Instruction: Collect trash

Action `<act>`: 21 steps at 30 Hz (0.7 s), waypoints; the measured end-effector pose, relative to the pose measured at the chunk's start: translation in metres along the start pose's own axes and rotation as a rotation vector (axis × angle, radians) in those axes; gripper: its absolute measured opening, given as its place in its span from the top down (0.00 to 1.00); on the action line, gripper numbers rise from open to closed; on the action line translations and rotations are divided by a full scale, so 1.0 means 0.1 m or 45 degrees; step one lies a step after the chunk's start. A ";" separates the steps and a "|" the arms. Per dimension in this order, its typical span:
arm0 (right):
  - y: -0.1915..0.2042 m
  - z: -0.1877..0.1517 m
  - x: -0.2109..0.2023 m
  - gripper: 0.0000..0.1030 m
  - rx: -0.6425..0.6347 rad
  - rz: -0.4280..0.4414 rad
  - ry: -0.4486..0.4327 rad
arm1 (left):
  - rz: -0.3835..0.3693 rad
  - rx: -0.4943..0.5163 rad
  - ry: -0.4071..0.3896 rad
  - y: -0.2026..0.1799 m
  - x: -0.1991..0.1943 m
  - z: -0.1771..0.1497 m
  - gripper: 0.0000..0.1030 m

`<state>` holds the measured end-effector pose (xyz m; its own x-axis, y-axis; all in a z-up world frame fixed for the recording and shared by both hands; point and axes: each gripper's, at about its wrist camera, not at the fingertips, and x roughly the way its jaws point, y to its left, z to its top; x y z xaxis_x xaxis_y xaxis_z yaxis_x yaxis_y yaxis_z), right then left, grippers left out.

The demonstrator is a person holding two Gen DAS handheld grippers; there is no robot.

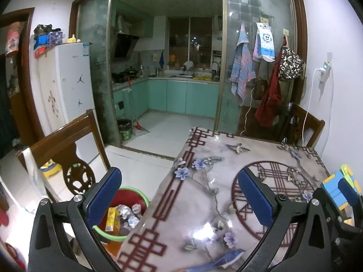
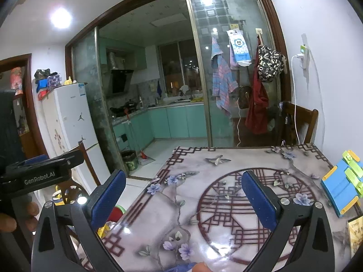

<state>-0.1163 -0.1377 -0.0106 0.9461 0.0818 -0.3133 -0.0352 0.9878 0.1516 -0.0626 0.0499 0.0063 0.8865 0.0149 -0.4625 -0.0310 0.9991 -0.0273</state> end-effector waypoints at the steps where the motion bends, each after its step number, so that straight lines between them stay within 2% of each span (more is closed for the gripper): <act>1: -0.02 0.00 -0.01 0.01 0.006 -0.001 -0.002 | 0.003 0.001 -0.001 0.00 0.00 -0.01 0.00; 21: -0.02 -0.05 0.04 0.01 0.018 0.057 0.031 | 0.028 -0.001 0.032 0.00 -0.01 -0.01 0.00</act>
<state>-0.1138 -0.1389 -0.0169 0.9357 0.1291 -0.3284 -0.0724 0.9811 0.1794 -0.0639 0.0502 0.0062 0.8736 0.0358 -0.4853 -0.0505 0.9986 -0.0173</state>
